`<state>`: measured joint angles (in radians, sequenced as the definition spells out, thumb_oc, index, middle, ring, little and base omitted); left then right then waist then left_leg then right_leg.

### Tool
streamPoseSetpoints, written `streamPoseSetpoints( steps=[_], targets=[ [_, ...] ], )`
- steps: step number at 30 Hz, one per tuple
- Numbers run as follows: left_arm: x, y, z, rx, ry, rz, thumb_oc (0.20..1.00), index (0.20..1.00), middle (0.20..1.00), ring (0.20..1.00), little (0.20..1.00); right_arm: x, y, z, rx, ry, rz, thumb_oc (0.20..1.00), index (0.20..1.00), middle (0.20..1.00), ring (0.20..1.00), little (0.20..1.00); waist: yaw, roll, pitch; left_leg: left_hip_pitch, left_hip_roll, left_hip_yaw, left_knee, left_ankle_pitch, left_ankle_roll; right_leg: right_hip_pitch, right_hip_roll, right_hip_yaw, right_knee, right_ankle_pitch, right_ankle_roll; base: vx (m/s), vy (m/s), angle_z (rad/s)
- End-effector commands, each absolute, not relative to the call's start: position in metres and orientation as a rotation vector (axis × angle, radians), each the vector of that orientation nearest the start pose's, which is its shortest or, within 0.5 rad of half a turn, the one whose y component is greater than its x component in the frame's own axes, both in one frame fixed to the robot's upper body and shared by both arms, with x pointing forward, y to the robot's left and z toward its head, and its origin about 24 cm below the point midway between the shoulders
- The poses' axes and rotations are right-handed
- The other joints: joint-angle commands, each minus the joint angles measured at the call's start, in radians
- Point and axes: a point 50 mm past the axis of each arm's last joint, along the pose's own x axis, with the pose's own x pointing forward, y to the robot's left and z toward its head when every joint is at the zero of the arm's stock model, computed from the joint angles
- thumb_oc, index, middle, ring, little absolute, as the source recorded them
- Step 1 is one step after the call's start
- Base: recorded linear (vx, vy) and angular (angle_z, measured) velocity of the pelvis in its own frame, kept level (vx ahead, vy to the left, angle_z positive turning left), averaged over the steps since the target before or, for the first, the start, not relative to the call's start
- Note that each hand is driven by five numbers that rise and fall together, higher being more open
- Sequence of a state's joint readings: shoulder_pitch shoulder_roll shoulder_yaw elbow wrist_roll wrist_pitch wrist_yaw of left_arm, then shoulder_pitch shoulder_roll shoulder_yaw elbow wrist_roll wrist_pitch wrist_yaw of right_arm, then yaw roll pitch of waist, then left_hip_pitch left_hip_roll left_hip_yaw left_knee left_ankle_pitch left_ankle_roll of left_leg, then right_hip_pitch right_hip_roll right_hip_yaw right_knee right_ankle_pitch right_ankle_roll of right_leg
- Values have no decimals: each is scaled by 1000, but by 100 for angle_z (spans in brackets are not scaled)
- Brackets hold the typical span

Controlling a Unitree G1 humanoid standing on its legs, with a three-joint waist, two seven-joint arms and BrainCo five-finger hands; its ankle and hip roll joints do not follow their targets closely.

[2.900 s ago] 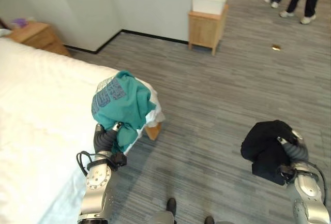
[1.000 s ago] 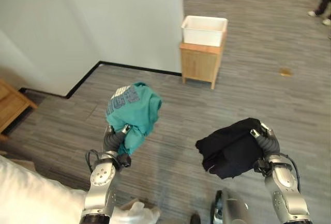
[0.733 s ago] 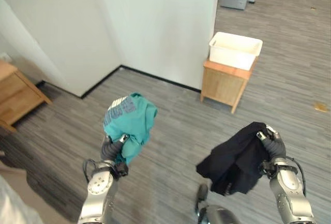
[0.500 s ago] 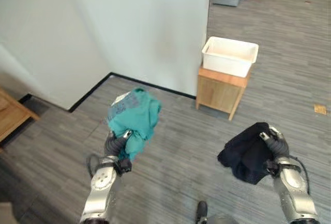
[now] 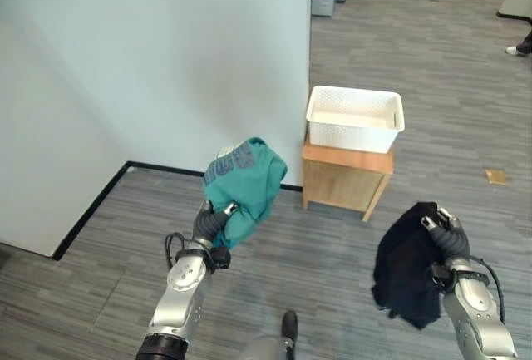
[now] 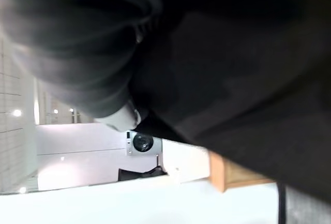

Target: Pick up bed clothes into laundry basket.

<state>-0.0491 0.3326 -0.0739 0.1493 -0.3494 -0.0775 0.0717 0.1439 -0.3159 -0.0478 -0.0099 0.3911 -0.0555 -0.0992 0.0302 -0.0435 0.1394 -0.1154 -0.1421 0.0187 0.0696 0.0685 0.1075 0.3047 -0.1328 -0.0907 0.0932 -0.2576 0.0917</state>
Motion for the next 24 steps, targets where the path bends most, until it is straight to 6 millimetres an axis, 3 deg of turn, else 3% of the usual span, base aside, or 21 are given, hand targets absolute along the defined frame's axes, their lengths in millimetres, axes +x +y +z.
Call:
streamPoseSetpoints(
  steps=[1,3,5,6,8,9,10,13,15,18,19,21,22,24],
  targets=[
    [260,223,64,-9,-113,90,200,200,200,200,200,249,-217,76,39,-169,-101,200,200,200,200,200,56,25,-33,54,89,49,-41,1,-71,-228,49,-58,242,222,28,229,105,-36],
    [259,225,67,-12,-122,86,200,200,200,200,200,250,-212,76,55,-173,-87,200,200,200,200,200,48,42,-16,104,101,54,-59,-13,-60,-291,2,-92,402,282,47,150,77,-90],
    [258,224,67,-8,-120,79,200,200,200,200,200,249,-212,76,53,-170,-92,200,200,200,200,200,36,45,-11,126,102,47,-63,-22,-58,-313,-24,-110,435,289,43,122,30,-21],
    [258,225,68,1,-120,71,200,200,200,200,200,247,-212,75,55,-167,-95,200,200,200,200,200,32,52,-11,144,109,43,-68,-30,-59,-329,-60,-139,435,303,36,166,-25,70],
    [257,225,69,16,-120,57,200,200,200,200,200,245,-210,73,70,-162,-90,200,200,200,200,200,21,61,-9,166,131,32,-81,-40,-73,-344,-130,-191,386,304,24,232,-129,59],
    [257,225,69,27,-116,43,200,200,200,200,200,243,-211,71,70,-150,-88,200,200,200,200,200,17,55,-8,175,146,18,-92,-51,-91,-352,-168,-189,293,323,30,243,-265,26],
    [257,224,68,31,-113,38,200,200,200,200,200,241,-212,70,66,-146,-93,200,200,200,200,200,14,47,-10,181,154,10,-99,-58,-104,-347,-175,-179,218,344,41,279,-334,30],
    [260,223,65,34,-98,39,200,200,200,200,200,240,-212,72,68,-157,-106,200,200,200,200,200,-7,20,-10,212,174,-26,-121,-75,-137,-363,-159,-77,26,392,79,230,-262,47],
    [260,223,62,36,-90,42,200,200,200,200,200,239,-213,74,71,-167,-110,200,200,200,200,200,-11,9,-12,242,198,-34,-137,-89,-154,-370,-144,-39,-33,423,102,234,-285,42],
    [259,226,61,44,-87,58,200,200,200,200,200,242,-211,77,65,-182,-97,200,200,200,200,200,-1,0,-18,270,228,-25,-144,-101,-175,-375,-145,-111,-73,452,122,167,-259,20],
    [256,230,62,53,-85,71,200,200,200,200,200,244,-209,79,57,-189,-79,200,200,200,200,200,6,-8,-26,273,259,-12,-132,-107,-193,-367,-126,-149,-80,415,116,180,-352,-10],
    [256,230,62,53,-84,72,200,200,200,200,200,243,-209,79,57,-188,-79,200,200,200,200,200,5,-6,-27,272,262,-12,-132,-108,-195,-367,-123,-150,-77,412,114,113,-254,-21],
    [256,232,60,54,-82,75,200,200,200,200,200,243,-209,78,51,-180,-65,200,200,200,200,200,-4,-2,-28,264,312,-33,-113,-85,-208,-365,-76,-106,-56,359,87,168,-402,-22],
    [257,231,59,17,-88,91,200,200,200,200,200,246,-213,82,42,-199,-62,200,200,200,200,200,-9,14,-23,220,346,-52,-3,-31,-220,-353,-40,-124,-42,322,54,157,-509,9]
  ],
)
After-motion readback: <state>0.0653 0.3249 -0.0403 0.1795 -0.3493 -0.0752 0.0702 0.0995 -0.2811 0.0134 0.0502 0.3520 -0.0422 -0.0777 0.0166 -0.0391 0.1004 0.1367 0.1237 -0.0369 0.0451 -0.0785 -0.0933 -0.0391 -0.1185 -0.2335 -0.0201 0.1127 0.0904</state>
